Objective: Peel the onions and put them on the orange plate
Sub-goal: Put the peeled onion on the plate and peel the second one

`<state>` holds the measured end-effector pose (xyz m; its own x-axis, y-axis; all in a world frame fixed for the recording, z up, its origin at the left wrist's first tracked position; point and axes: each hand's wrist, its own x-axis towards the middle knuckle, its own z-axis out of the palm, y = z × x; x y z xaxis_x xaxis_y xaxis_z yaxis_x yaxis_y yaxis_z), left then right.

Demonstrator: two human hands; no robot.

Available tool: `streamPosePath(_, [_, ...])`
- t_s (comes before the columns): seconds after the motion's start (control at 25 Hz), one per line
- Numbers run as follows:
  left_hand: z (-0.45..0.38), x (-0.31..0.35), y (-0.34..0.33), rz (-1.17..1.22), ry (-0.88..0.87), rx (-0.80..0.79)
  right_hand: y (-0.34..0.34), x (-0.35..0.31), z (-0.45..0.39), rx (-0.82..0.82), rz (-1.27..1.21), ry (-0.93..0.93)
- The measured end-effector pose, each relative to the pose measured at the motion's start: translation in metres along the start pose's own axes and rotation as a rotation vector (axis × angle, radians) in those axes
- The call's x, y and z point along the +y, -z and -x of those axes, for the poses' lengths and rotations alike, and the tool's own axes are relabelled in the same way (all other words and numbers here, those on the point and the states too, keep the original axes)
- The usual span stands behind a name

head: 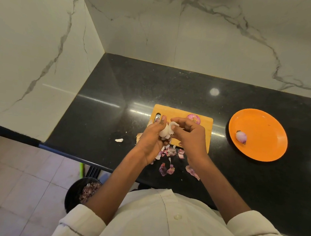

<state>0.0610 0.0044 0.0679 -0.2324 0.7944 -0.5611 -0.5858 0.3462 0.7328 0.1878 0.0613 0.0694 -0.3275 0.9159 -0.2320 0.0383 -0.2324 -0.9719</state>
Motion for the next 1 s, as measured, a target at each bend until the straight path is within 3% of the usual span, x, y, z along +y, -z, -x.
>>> streamPosePath(0.12, [-0.002,0.003,0.005,0.161,0.088,-0.009,0.004,-0.003,-0.003,0.024,-0.432,-0.359])
streamPosePath(0.24, [0.000,0.010,0.002,0.225,0.112,-0.016,0.011,0.004,-0.004,0.013,-0.440,-0.506])
streamPosePath(0.44, [0.000,0.003,0.010,0.102,0.096,0.013,0.014,0.029,-0.007,-0.046,0.383,-0.201])
streamPosePath(0.56, [-0.002,-0.003,0.015,0.022,0.047,0.027,0.013,0.025,-0.005,-0.156,0.595,-0.119])
streamPosePath(0.84, [-0.004,-0.004,0.014,0.046,0.038,0.034,0.014,0.009,-0.016,-0.093,0.461,-0.085])
streamPosePath(1.0, [-0.007,-0.005,0.009,0.027,-0.005,0.027,0.009,-0.001,-0.012,-0.122,0.426,0.037])
